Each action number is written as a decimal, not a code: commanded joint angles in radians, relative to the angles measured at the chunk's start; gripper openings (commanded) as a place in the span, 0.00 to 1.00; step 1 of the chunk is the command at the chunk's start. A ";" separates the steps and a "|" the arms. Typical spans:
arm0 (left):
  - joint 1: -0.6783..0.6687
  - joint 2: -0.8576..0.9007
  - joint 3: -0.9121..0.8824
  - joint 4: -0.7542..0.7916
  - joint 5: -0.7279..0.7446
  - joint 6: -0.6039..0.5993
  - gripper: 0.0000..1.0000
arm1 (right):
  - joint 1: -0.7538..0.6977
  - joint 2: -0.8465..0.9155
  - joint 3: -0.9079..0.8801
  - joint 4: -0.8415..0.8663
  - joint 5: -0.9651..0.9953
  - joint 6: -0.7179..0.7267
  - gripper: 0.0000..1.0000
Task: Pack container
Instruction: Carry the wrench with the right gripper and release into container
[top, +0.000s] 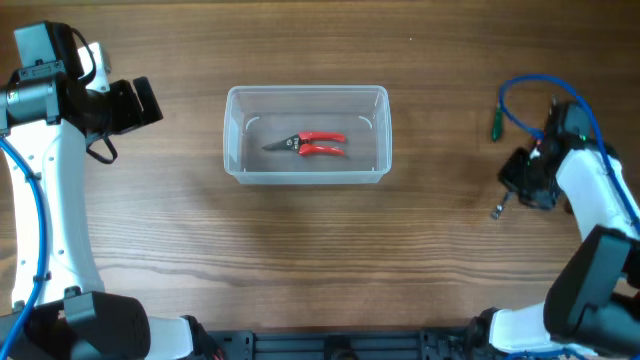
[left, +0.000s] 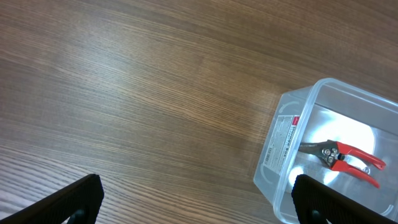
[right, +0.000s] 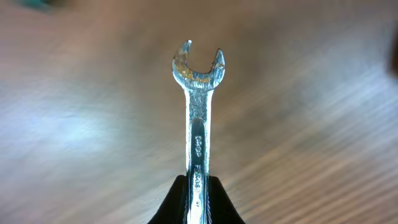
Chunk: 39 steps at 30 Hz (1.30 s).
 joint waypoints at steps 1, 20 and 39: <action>0.005 0.009 0.003 -0.001 0.019 -0.013 1.00 | 0.119 -0.061 0.147 -0.056 -0.034 -0.132 0.04; 0.005 0.009 0.003 -0.014 0.020 -0.013 1.00 | 0.862 0.179 0.734 -0.206 -0.204 -0.956 0.04; 0.005 0.009 0.003 -0.016 0.019 -0.013 1.00 | 0.887 0.603 0.734 -0.221 -0.332 -0.988 0.41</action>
